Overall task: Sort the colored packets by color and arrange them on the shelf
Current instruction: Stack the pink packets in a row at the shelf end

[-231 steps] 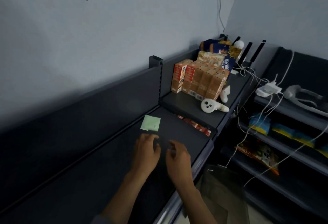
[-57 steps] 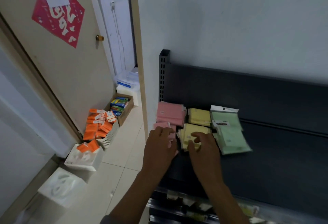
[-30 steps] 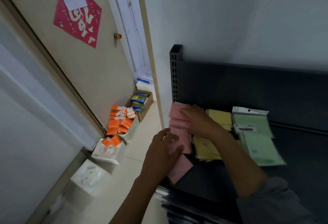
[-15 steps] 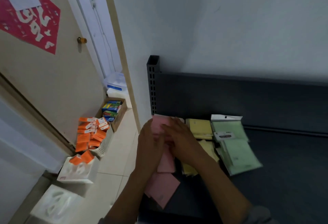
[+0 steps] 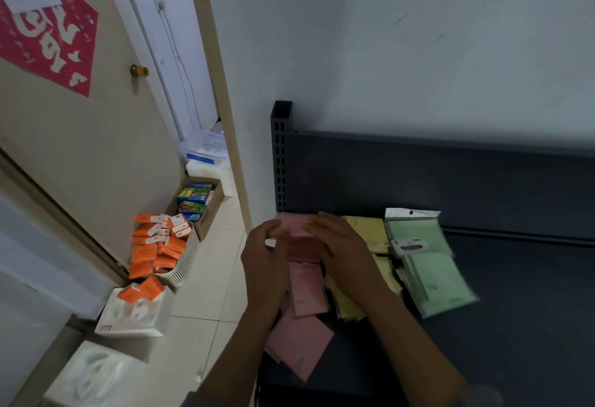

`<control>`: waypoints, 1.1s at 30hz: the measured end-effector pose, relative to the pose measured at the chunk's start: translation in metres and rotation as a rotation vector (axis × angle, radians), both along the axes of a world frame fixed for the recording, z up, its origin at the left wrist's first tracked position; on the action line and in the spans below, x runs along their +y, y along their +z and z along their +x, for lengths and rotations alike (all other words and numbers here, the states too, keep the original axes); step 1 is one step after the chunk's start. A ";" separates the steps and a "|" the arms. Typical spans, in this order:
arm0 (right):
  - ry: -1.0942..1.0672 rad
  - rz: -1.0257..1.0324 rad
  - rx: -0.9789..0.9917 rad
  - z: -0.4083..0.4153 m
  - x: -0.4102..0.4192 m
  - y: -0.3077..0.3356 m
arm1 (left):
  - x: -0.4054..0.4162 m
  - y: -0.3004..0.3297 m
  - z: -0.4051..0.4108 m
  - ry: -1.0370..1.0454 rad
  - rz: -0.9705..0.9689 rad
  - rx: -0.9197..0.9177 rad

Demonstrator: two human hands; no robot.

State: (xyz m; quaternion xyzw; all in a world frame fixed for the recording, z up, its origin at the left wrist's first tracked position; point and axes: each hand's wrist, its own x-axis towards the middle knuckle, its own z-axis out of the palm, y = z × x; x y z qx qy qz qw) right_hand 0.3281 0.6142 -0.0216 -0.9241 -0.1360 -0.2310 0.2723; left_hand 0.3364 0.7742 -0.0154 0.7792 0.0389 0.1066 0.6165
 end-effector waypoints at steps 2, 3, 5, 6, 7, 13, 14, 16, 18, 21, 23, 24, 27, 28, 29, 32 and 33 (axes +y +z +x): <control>-0.006 0.001 0.011 0.001 -0.002 0.002 | 0.001 0.001 0.004 0.011 -0.075 0.052; 0.000 0.004 0.021 0.000 -0.002 0.004 | 0.001 0.002 0.006 0.022 -0.113 0.079; 0.018 0.007 0.043 -0.001 -0.002 0.008 | 0.003 0.005 0.012 0.034 -0.173 0.113; 0.024 0.014 0.057 -0.001 -0.001 0.011 | 0.003 0.007 0.014 0.041 -0.217 0.130; 0.026 0.036 0.071 -0.002 0.000 0.015 | 0.004 0.008 0.016 0.050 -0.282 0.153; -0.142 0.232 0.201 -0.002 -0.002 0.022 | 0.021 0.009 0.025 0.163 -0.656 0.242; -0.138 0.218 0.237 -0.002 -0.005 0.023 | 0.026 0.008 0.025 0.185 -0.688 0.263; -0.096 0.142 0.327 0.000 -0.009 0.029 | 0.034 0.003 0.026 0.217 -0.750 0.319; -0.013 0.059 0.366 0.002 -0.007 0.036 | 0.040 -0.003 0.028 0.229 -0.809 0.361; 0.127 -0.020 0.331 0.005 -0.001 0.038 | 0.041 -0.004 0.029 0.232 -0.811 0.382; 0.128 -0.041 0.335 0.010 -0.002 0.034 | 0.040 0.001 0.029 0.222 -0.794 0.378; 0.120 -0.061 0.326 0.012 -0.002 0.031 | 0.038 0.003 0.029 0.212 -0.785 0.375; 0.110 -0.122 0.291 0.017 -0.001 0.028 | 0.035 0.005 0.029 0.179 -0.749 0.378; 0.111 -0.105 0.295 0.017 0.000 0.031 | 0.034 0.005 0.028 0.169 -0.748 0.383; 0.109 -0.089 0.302 0.017 0.000 0.034 | 0.033 0.005 0.028 0.160 -0.755 0.387; 0.121 -0.059 0.256 0.012 0.000 0.040 | 0.033 0.005 0.029 0.177 -0.788 0.390; 0.098 -0.028 0.281 0.011 -0.001 0.040 | 0.034 0.004 0.029 0.188 -0.810 0.385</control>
